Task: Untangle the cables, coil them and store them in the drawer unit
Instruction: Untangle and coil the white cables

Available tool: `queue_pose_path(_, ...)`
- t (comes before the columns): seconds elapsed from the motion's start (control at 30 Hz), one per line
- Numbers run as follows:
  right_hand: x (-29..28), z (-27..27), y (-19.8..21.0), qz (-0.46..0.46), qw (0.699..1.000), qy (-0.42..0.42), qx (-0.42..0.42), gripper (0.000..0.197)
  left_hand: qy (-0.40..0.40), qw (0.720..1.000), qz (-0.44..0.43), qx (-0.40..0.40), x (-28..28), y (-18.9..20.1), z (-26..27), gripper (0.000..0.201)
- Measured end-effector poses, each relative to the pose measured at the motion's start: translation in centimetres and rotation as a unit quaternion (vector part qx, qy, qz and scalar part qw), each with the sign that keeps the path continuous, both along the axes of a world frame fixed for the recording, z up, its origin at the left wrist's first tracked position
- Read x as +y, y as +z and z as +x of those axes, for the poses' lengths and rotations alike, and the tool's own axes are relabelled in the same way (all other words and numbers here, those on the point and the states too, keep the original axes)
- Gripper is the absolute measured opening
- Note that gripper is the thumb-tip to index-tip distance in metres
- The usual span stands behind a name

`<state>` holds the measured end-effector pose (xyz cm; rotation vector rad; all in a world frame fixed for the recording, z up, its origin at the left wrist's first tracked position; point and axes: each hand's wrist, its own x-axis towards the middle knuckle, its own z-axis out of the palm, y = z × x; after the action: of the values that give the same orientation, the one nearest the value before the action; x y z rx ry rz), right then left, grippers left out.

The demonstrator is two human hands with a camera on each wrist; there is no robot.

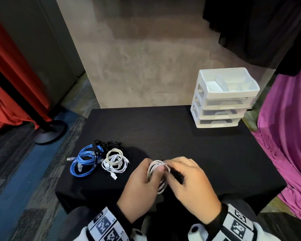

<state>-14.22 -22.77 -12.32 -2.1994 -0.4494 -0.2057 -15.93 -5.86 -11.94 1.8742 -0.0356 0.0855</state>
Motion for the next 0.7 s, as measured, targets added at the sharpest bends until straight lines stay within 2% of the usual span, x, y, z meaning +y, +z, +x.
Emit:
queue_pose_path(0.07, 0.2, -0.1, -0.2, 0.004, 1.0, -0.019, -0.01, 0.036, -0.004, 1.0, 0.029, -0.008, -0.2, -0.3, -0.1, 0.014)
queue_pose_path(0.23, 1.5, -0.9, -0.6, -0.042, 0.994, -0.075, -0.063, 0.036, 0.025, 0.994, 0.101, -0.025, -0.9, -0.4, -0.3, 0.017)
queue_pose_path(0.3, 2.0, -1.0, -1.0, -0.012, 0.994, -0.086, -0.069, 0.037, 0.033, 0.992, 0.117, -0.019, -1.0, -0.5, -0.2, 0.018)
queue_pose_path(0.4, 2.4, -1.2, -1.0, 0.088, 0.991, -0.103, 0.002, 0.026, 0.033, 0.99, 0.136, -0.029, -1.1, -0.5, -0.2, 0.021)
queue_pose_path(0.47, 1.9, -1.1, -0.6, 0.14, 0.983, -0.083, 0.089, 0.018, 0.036, 0.992, 0.113, -0.04, -1.1, -0.3, -0.2, 0.017)
queue_pose_path(0.53, 1.4, -0.6, 0.0, 0.165, 0.975, -0.047, 0.144, 0.008, 0.048, 0.997, 0.052, -0.033, -0.9, -0.2, -0.1, 0.019)
queue_pose_path(0.63, 0.8, -0.1, 0.6, 0.167, 0.975, -0.038, 0.145, 0.01, 0.034, 0.999, -0.04, -0.012, -0.5, -0.1, 0.1, 0.025)
queue_pose_path(0.7, 0.7, 0.3, 0.9, 0.201, 0.964, -0.023, 0.17, 0.009, 0.025, 0.995, -0.098, 0.013, -0.5, 0.3, 0.1, 0.028)
